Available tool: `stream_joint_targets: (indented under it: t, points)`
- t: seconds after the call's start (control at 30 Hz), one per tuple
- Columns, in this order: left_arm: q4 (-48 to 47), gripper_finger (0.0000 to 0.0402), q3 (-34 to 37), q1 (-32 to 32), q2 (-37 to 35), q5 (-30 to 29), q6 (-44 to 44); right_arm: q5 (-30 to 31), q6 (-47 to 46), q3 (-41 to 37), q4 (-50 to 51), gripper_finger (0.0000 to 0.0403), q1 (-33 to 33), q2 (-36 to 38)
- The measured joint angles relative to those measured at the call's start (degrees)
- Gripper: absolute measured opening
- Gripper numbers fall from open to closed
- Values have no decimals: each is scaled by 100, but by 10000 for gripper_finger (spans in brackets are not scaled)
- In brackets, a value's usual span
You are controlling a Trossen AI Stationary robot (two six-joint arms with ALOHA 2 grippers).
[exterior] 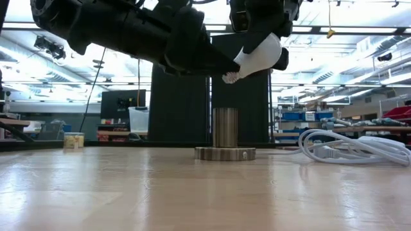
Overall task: Screw lightbulb
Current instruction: Insert the light bulb into the lamp
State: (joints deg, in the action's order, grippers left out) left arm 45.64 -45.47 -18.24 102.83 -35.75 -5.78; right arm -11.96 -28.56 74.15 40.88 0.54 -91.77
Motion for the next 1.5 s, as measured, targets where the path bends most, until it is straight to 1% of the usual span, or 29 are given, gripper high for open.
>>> stream_joint_targets:
  t: [0.2,0.3,0.47,0.53,0.67,0.83,0.97,1.1,1.17,1.27,1.37,1.43,1.5]
  points:
    - [20,289,-2,2,70,11,27,414,-6,0,-386,281,-118,0]
    - [-71,289,-2,-4,70,85,27,441,-7,0,-722,281,-155,0]
    - [-161,289,-1,-139,-40,-334,-67,296,8,0,-729,280,-138,0]
    - [-269,289,0,-257,-154,-595,-105,221,249,0,-745,279,-116,0]
    - [-576,289,-2,-457,-419,-952,-2,178,1185,0,-923,280,-32,0]
    - [-1331,289,-4,-405,-500,-916,431,399,1530,0,-981,280,-46,0]
    - [-1771,289,17,-83,-351,-498,951,579,1527,0,-1041,280,7,0]
    - [-1481,289,219,106,-302,-36,1077,729,1533,0,-1005,280,130,0]
    - [-1234,289,402,140,-302,80,1095,728,1520,0,-952,280,132,0]
    - [-526,289,764,148,-302,88,1069,759,1553,6,-727,280,96,0]
    - [245,289,1076,181,-253,90,1070,778,1629,269,-284,281,34,-7]
    - [632,289,1209,229,-140,125,1049,885,1795,414,-315,281,21,-4]
    - [848,289,1200,310,7,397,1049,991,1943,511,-210,281,23,-4]
